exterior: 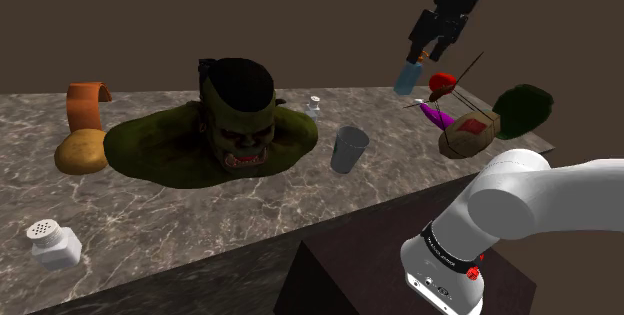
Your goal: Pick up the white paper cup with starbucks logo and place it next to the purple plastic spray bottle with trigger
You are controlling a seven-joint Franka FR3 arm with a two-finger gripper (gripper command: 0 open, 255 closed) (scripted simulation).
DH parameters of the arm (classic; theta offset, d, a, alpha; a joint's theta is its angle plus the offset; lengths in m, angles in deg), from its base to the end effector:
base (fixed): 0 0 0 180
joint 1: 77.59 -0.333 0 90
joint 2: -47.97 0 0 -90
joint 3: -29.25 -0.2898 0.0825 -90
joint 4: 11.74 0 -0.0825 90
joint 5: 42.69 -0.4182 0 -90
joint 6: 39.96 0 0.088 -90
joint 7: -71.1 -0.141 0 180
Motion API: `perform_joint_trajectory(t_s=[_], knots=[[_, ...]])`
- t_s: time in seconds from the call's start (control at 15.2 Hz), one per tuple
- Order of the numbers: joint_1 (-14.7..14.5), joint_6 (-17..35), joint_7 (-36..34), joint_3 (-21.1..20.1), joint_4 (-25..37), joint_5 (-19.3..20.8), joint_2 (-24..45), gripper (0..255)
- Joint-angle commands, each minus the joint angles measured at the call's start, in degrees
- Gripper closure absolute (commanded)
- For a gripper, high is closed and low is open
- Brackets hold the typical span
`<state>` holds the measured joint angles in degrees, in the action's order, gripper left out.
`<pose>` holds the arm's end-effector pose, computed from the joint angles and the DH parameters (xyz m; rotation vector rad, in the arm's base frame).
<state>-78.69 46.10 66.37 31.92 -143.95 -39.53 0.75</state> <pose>0.3432 -0.0205 0.5694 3.1174 -0.1554 0.0293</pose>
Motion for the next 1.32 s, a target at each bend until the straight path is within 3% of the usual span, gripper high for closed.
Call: perform_joint_trajectory(t_s=[0.0,0.73,1.12,1.25], knots=[[0.00,0.00,0.00,0.00,0.00,0.00,0.00,0],[0.33,20.93,-5.94,-0.81,-22.01,-4.20,-1.49,0],[-0.52,35.06,-8.60,-1.64,-31.01,-7.32,3.23,0],[-0.64,36.69,-8.67,-1.71,-31.85,-7.55,4.00,0]])
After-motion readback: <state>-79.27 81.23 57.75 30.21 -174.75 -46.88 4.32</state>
